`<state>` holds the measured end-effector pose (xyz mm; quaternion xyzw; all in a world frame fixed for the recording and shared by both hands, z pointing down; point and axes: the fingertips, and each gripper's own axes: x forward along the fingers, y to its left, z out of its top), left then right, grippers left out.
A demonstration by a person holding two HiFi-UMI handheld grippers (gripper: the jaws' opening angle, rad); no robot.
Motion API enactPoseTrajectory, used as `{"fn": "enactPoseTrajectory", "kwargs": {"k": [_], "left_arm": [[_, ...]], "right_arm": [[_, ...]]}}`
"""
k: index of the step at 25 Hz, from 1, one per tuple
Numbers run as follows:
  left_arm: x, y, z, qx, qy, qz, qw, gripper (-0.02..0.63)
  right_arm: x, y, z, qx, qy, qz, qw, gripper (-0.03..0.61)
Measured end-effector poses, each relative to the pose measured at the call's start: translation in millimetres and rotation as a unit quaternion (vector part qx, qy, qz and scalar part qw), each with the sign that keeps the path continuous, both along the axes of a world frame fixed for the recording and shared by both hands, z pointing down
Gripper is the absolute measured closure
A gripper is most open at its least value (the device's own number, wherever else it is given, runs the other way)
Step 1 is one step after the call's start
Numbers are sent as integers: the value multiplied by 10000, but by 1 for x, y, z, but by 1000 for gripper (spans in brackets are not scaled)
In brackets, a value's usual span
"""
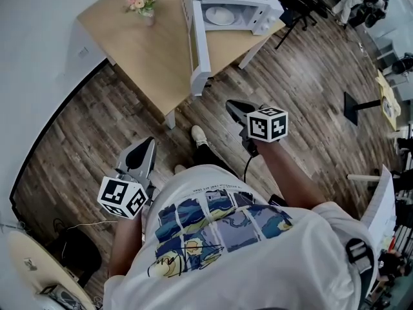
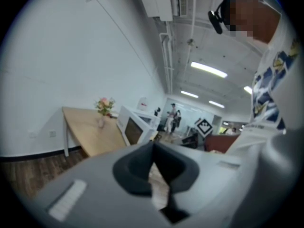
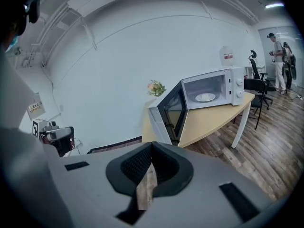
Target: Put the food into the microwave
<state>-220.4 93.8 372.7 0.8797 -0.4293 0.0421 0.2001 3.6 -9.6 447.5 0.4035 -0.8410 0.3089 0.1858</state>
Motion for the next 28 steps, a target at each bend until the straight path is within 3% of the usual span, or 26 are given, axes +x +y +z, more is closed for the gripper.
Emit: {"fn": "enactPoseTrajectory", "kwargs": {"k": [12, 19, 28], "left_arm": [[9, 20, 7, -36, 48, 92, 9999, 606], [29, 26, 17, -146, 93, 294, 9994, 606], [59, 25, 27, -321, -22, 193, 9993, 606]], "right_arm": [[-14, 36, -18, 286, -65, -399, 9988, 572], [-14, 65, -22, 346, 57, -676, 9971, 572], [-9, 70, -30, 557, -88, -1188, 9913, 572]]}}
